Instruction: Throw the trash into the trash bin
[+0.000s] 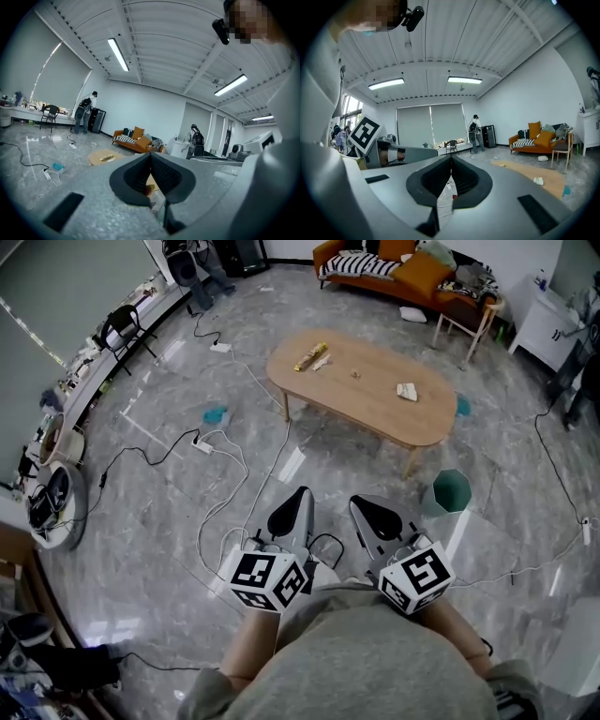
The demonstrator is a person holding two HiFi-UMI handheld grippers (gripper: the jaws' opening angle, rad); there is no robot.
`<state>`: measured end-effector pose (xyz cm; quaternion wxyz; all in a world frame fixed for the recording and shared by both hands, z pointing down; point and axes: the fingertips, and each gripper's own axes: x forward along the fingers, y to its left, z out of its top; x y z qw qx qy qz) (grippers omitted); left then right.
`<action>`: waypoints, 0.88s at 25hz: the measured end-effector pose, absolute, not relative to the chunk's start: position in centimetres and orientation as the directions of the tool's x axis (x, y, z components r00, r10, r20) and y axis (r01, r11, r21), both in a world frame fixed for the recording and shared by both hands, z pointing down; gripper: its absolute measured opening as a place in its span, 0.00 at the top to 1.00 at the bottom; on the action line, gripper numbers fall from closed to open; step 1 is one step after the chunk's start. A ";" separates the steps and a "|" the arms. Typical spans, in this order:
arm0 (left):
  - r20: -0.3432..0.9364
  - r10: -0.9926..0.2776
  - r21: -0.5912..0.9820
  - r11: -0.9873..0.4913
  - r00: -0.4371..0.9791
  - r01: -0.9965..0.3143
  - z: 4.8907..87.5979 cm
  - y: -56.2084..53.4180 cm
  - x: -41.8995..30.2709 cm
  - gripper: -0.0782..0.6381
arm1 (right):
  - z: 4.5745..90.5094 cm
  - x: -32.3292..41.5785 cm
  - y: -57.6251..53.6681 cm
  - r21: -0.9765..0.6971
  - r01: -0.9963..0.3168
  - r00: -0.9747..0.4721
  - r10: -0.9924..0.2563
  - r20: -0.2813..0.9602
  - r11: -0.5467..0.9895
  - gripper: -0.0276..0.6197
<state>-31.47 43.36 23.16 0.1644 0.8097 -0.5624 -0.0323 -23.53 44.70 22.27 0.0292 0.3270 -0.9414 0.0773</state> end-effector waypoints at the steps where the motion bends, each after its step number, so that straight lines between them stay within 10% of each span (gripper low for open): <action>1: 0.132 -0.922 0.301 -0.312 0.364 -0.901 23.1 43.1 -31.8 0.88 | 22.2 -23.8 44.3 -0.123 -0.623 -0.782 -0.614 0.108 0.772 0.94; 22: 0.134 -0.900 0.342 -0.350 0.414 -0.872 23.5 33.1 -38.8 0.88 | 22.5 -31.1 34.3 -0.123 -0.658 -0.753 -0.643 0.140 0.743 0.94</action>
